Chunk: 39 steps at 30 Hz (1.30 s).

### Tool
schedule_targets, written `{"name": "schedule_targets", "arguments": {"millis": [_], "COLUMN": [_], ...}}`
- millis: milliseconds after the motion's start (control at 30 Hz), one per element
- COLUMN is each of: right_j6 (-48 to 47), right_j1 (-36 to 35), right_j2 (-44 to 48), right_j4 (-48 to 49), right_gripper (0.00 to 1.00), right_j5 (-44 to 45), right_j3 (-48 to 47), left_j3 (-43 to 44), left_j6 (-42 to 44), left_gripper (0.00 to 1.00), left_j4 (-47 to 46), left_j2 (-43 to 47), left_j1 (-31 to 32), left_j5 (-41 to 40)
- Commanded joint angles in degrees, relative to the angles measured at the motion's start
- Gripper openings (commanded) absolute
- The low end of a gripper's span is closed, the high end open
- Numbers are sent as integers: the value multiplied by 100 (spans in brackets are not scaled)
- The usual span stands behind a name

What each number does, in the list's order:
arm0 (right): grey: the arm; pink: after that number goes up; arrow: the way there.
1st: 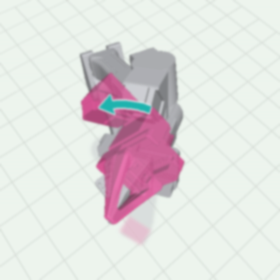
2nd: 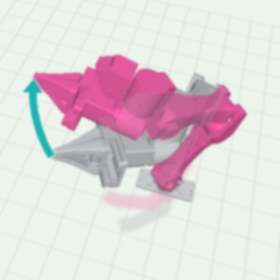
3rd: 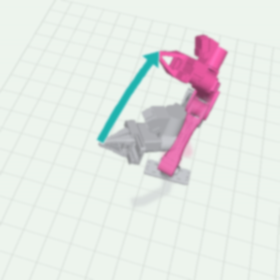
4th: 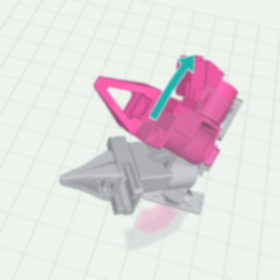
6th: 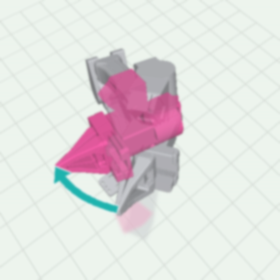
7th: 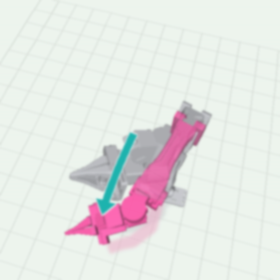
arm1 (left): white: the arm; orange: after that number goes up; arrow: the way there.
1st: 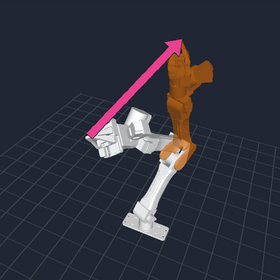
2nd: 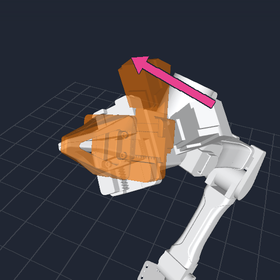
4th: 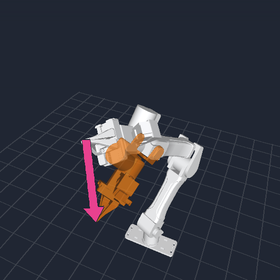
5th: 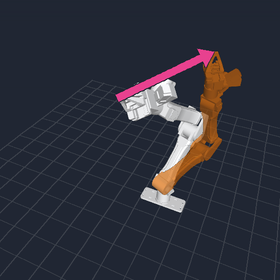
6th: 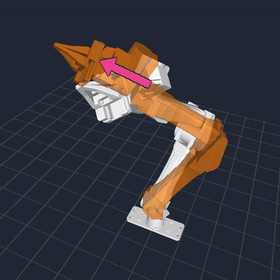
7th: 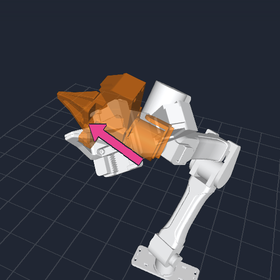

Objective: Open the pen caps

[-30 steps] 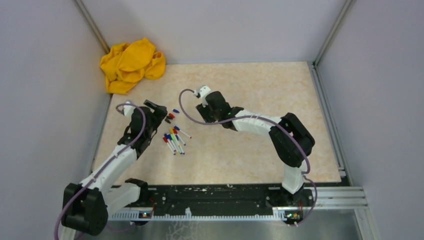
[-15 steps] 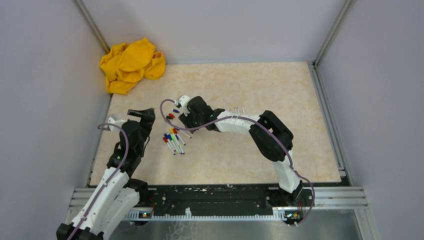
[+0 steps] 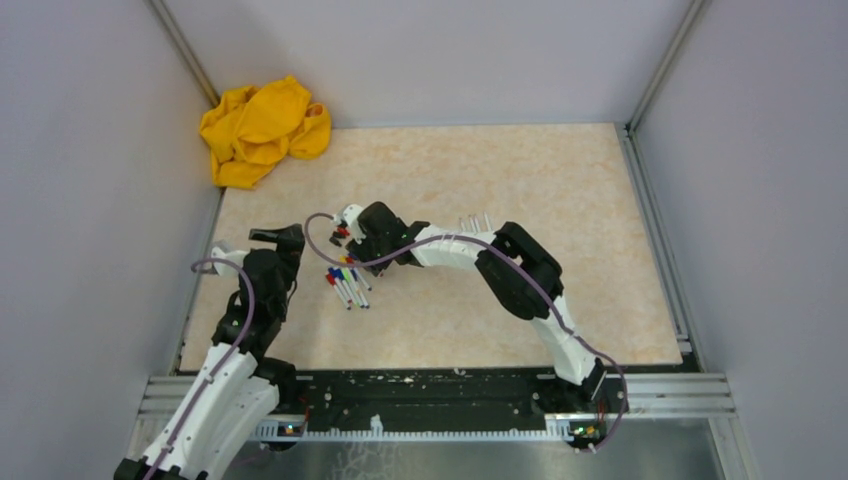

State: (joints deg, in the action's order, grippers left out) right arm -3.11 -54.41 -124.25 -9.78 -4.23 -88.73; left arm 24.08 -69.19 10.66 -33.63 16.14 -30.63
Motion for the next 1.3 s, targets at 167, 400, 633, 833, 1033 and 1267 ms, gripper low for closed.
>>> {"name": "schedule_targets", "arguments": {"millis": [167, 400, 633, 833, 1033, 1267], "right_j6": [-125, 54, 396, 856, 1152, 1296], "right_j1": [-175, -173, -31, 281, 589, 766], "right_j2": [-353, -197, 459, 1130, 1630, 1853], "right_j4": [-393, -259, 173, 418, 644, 838], "right_gripper": [30, 6, 0, 0, 0, 0], "right_j5": [328, 564, 569, 230, -154, -375], "right_j3": [-466, -52, 348, 690, 1138, 1432], "left_j3": [-59, -87, -109, 93, 79, 227], "left_j6": [-100, -121, 45, 422, 795, 905], "left_gripper": [98, 98, 98, 98, 98, 98], "left_j4": [167, 235, -62, -714, -2035, -3472], "left_j2": [160, 154, -53, -917, -1808, -3096], "left_j1": [29, 27, 29, 29, 29, 74], "left_j5": [-283, -389, -117, 659, 1712, 3298]}}
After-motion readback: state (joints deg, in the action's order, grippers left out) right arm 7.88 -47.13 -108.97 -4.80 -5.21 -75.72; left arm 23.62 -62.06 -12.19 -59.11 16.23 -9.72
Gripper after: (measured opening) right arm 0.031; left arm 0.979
